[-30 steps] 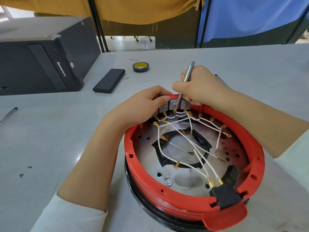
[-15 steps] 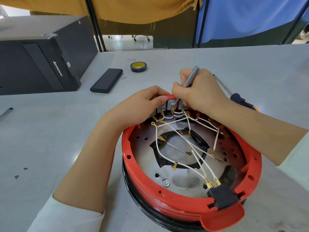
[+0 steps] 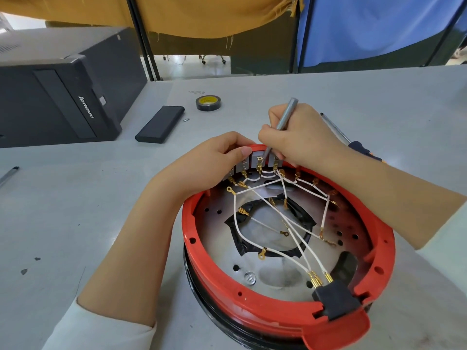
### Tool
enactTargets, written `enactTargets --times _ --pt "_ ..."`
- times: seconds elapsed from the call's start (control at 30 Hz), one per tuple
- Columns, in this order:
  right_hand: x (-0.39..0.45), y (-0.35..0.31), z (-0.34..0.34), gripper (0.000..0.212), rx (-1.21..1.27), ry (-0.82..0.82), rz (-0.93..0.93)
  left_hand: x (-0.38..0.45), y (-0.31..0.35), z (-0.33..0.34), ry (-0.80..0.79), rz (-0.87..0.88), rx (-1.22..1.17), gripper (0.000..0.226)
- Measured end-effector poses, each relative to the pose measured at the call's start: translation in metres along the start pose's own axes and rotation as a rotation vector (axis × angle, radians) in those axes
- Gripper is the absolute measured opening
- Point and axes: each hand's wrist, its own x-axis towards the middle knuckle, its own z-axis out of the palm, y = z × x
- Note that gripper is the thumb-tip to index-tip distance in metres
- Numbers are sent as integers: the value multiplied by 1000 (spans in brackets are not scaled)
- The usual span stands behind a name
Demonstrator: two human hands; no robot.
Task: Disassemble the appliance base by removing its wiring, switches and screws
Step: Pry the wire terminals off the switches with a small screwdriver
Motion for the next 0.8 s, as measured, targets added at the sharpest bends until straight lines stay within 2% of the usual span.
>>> enactTargets --times 0.17,0.33,0.5,0.8 --pt "-6 3 2 30 -130 124 -141 0 0 0 -8 0 21 20" --pt "-10 2 5 36 -157 132 -195 0 0 -1 -9 7 33 18" --pt "-5 0 4 31 -106 108 -125 0 -1 0 6 14 26 17" --pt "6 -2 -2 33 1 -62 55 1 0 0 -3 28 12 17"
